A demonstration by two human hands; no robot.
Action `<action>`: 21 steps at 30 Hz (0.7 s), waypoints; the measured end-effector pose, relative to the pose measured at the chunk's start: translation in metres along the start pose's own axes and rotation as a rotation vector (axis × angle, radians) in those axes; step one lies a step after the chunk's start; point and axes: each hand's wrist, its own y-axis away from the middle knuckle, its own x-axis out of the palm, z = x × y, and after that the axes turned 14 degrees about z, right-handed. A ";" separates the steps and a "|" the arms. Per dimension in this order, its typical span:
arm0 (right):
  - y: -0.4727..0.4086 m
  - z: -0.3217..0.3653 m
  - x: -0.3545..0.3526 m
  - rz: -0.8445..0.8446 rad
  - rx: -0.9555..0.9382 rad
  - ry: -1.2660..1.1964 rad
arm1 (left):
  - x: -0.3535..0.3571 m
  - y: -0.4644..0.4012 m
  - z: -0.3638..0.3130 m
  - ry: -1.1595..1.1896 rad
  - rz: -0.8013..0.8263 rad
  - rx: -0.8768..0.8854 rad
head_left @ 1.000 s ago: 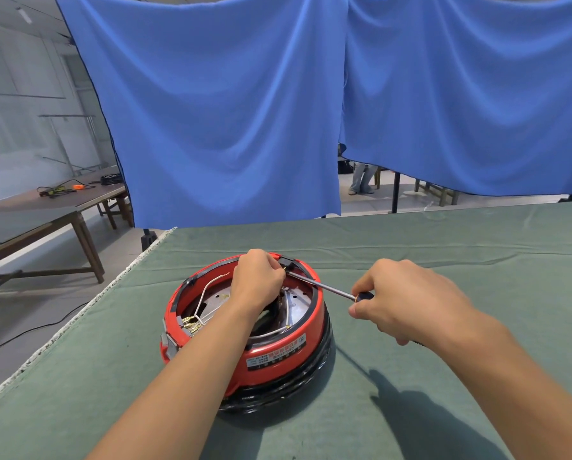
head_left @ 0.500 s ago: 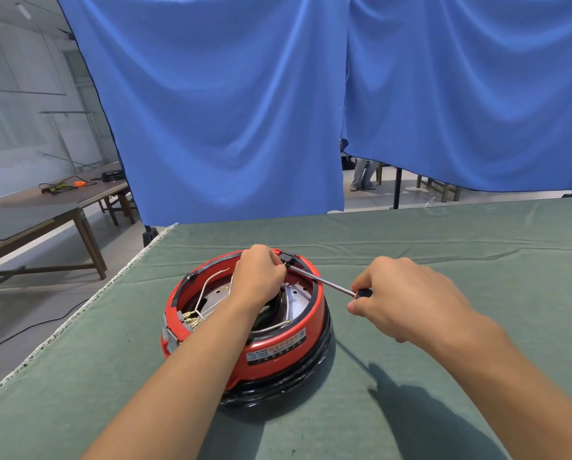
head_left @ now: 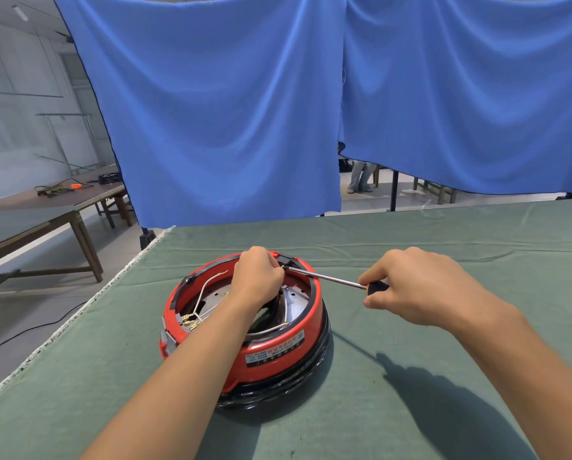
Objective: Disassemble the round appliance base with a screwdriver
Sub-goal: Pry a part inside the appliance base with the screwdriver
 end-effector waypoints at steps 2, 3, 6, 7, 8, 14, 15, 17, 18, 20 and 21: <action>-0.002 -0.002 -0.001 0.009 -0.005 0.012 | 0.000 0.001 0.000 0.006 0.002 -0.001; -0.002 -0.003 -0.002 0.017 0.001 0.004 | 0.000 0.001 0.000 0.010 0.004 -0.001; 0.001 0.001 -0.003 0.010 0.031 -0.017 | 0.000 0.002 -0.001 0.019 0.002 -0.003; 0.003 0.005 -0.001 -0.003 0.040 -0.016 | 0.000 0.002 -0.001 0.023 0.003 -0.006; 0.005 0.010 0.002 -0.017 0.045 -0.011 | 0.000 0.002 0.000 0.025 0.004 -0.007; 0.010 0.027 0.015 -0.067 0.052 0.041 | 0.000 0.001 0.000 0.029 0.007 -0.001; 0.010 0.025 0.014 -0.065 0.046 0.039 | 0.000 0.001 0.000 0.028 0.008 -0.002; 0.009 0.020 0.011 -0.063 0.031 0.035 | 0.000 0.002 -0.001 0.026 0.013 -0.003; 0.008 0.017 0.010 -0.061 0.023 0.033 | 0.000 0.002 -0.001 0.027 0.015 -0.004; 0.006 0.011 0.008 -0.054 0.011 0.036 | 0.000 0.002 -0.001 0.033 0.020 -0.008; 0.004 0.008 0.007 -0.051 0.006 0.047 | 0.000 0.002 -0.001 0.036 0.022 -0.011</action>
